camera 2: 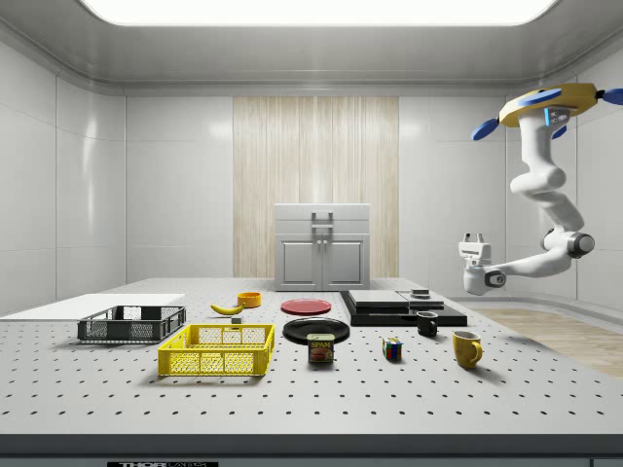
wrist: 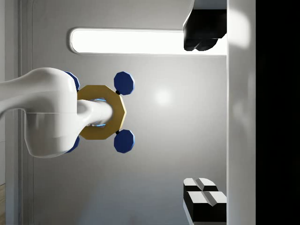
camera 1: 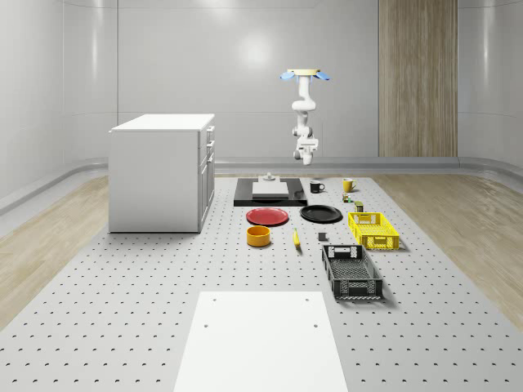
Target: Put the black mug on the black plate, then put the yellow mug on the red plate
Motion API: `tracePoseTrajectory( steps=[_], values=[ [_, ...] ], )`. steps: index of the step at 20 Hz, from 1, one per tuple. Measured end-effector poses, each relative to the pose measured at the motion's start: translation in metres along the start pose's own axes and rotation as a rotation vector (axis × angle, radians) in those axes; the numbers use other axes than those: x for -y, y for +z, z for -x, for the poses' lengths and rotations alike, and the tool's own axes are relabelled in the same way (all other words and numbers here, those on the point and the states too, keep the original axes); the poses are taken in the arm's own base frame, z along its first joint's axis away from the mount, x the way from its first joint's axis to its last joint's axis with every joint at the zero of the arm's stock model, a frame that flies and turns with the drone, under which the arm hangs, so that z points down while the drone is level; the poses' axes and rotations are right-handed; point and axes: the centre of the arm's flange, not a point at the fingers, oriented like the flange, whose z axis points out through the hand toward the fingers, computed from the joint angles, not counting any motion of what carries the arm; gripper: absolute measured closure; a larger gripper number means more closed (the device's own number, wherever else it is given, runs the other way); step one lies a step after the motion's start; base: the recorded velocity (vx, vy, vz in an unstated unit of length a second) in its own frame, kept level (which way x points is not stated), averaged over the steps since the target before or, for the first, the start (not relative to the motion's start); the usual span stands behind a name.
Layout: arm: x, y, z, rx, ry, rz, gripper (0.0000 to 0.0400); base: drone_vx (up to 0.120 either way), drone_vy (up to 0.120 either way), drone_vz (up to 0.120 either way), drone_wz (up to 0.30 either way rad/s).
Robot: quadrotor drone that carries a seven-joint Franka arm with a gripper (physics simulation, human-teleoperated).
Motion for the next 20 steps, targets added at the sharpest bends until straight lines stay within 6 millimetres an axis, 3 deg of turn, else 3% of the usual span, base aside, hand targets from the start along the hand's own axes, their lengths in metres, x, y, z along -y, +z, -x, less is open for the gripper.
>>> tracePoseTrajectory(
  steps=[15,20],
  values=[
    [0.001,0.0,0.0026,-0.027,0.0,0.01,0.0,0.104,0.0,0.0,0.0],
    [0.0034,0.0002,0.0056,-0.056,-0.001,0.035,0.0,0.0,0.0,0.0,0.0]
  ],
)
